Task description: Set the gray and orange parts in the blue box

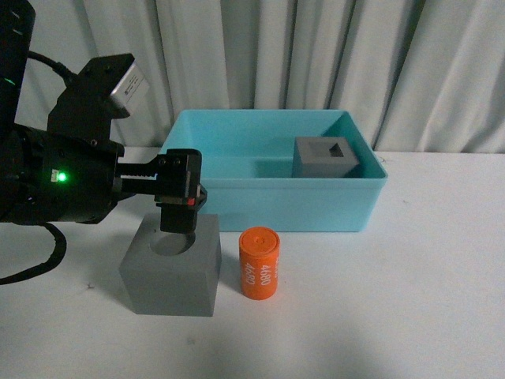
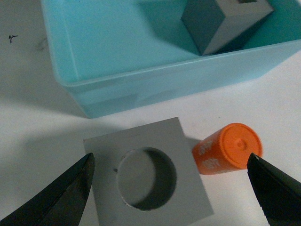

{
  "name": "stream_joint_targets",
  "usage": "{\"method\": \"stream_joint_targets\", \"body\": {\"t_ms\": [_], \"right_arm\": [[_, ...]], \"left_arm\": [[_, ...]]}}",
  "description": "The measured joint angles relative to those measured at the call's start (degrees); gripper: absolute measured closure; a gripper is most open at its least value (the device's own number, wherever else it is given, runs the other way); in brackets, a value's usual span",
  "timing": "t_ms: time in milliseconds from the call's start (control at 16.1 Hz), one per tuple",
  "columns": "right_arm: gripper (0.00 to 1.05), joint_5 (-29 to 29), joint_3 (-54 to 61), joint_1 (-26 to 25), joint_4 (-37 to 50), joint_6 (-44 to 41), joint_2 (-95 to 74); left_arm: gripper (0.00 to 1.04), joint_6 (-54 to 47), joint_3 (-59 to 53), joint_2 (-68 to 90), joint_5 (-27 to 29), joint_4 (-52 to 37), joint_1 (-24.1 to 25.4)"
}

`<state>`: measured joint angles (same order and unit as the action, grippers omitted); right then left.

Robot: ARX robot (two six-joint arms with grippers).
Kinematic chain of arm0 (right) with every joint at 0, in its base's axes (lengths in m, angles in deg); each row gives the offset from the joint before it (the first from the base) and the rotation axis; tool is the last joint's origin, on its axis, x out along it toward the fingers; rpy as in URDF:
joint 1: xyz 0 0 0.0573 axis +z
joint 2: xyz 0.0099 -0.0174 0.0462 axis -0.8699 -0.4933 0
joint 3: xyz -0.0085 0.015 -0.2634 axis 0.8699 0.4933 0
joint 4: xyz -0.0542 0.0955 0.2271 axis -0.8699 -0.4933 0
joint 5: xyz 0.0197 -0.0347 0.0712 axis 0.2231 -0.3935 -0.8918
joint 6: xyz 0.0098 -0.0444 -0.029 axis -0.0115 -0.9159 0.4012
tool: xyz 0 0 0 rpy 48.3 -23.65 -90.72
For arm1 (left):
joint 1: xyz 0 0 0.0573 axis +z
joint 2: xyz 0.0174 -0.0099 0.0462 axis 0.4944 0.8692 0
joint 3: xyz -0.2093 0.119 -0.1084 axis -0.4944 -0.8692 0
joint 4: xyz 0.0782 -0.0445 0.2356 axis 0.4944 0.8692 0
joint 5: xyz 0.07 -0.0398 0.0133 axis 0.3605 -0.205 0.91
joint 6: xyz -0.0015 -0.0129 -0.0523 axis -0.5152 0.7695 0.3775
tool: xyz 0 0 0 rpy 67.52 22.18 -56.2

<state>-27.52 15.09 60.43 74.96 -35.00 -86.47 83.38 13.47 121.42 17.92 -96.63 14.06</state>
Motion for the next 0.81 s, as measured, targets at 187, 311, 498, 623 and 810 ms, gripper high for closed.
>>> {"method": "stream_joint_targets", "body": {"t_ms": [187,311,498,623,810], "right_arm": [[0.06,0.0,0.0,0.0,0.0,0.0,0.0],[0.06,0.0,0.0,0.0,0.0,0.0,0.0],[0.06,0.0,0.0,0.0,0.0,0.0,0.0],[0.06,0.0,0.0,0.0,0.0,0.0,0.0],[0.06,0.0,0.0,0.0,0.0,0.0,0.0]], "left_arm": [[0.07,-3.8,1.2,4.4,0.2,-1.7,3.4],[0.07,-5.7,1.7,6.4,0.5,-2.4,5.1],[0.07,-7.3,1.2,7.3,0.3,-3.3,5.7],[0.07,-7.7,0.2,7.3,0.3,-3.8,5.7],[0.07,-8.2,-0.7,7.4,0.4,-4.5,5.6]]}}
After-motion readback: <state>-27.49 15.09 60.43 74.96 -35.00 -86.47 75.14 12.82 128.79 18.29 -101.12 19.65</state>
